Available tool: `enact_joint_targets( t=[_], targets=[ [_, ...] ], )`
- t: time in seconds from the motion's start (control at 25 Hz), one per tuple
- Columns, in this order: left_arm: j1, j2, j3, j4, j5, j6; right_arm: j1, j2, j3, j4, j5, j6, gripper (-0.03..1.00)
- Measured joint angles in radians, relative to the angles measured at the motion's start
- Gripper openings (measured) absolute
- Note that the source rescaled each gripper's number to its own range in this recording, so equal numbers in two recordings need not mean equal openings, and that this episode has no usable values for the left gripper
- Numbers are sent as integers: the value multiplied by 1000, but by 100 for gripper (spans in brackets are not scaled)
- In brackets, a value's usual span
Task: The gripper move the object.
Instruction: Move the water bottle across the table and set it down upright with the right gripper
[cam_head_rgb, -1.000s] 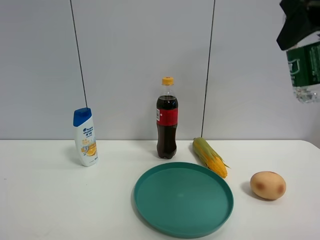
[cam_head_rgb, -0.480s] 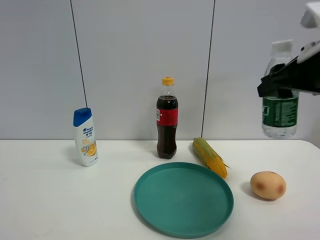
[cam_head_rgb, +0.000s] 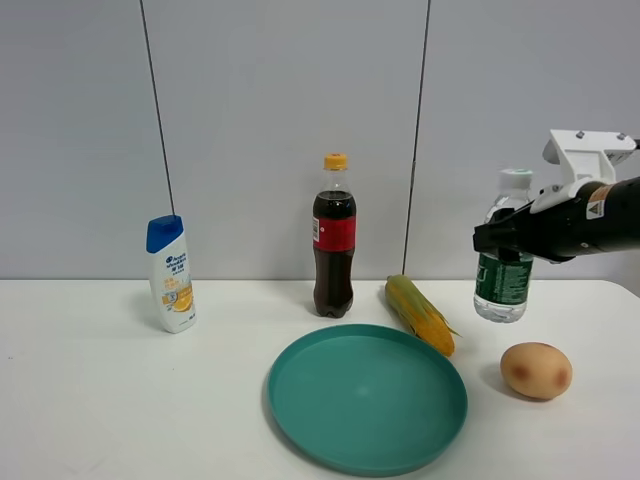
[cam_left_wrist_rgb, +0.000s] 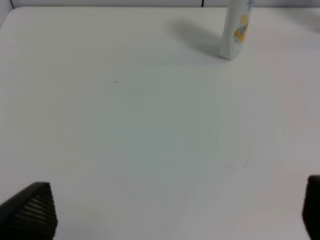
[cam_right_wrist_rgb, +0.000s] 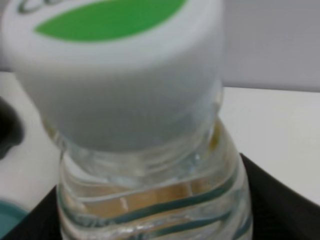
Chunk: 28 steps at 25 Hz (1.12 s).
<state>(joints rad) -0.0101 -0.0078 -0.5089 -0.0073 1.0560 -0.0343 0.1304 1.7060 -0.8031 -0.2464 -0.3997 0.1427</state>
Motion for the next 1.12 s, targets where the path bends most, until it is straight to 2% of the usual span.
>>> enact_joint_targets(
  t=[0.16, 0.32, 0.64, 0.92, 1.12],
  targets=[
    [0, 0, 0, 0, 0, 0, 0, 74, -57, 91, -13, -143, 0],
    [0, 0, 0, 0, 0, 0, 0, 109, -113, 100, -24, -185, 0],
    [0, 0, 0, 0, 0, 0, 0, 206, -204, 104, -42, -196, 0],
    [0, 0, 0, 0, 0, 0, 0, 273, -211, 104, -119, -196, 0],
    [0, 0, 0, 0, 0, 0, 0, 298, -214, 111, -132, -194, 0]
  ],
)
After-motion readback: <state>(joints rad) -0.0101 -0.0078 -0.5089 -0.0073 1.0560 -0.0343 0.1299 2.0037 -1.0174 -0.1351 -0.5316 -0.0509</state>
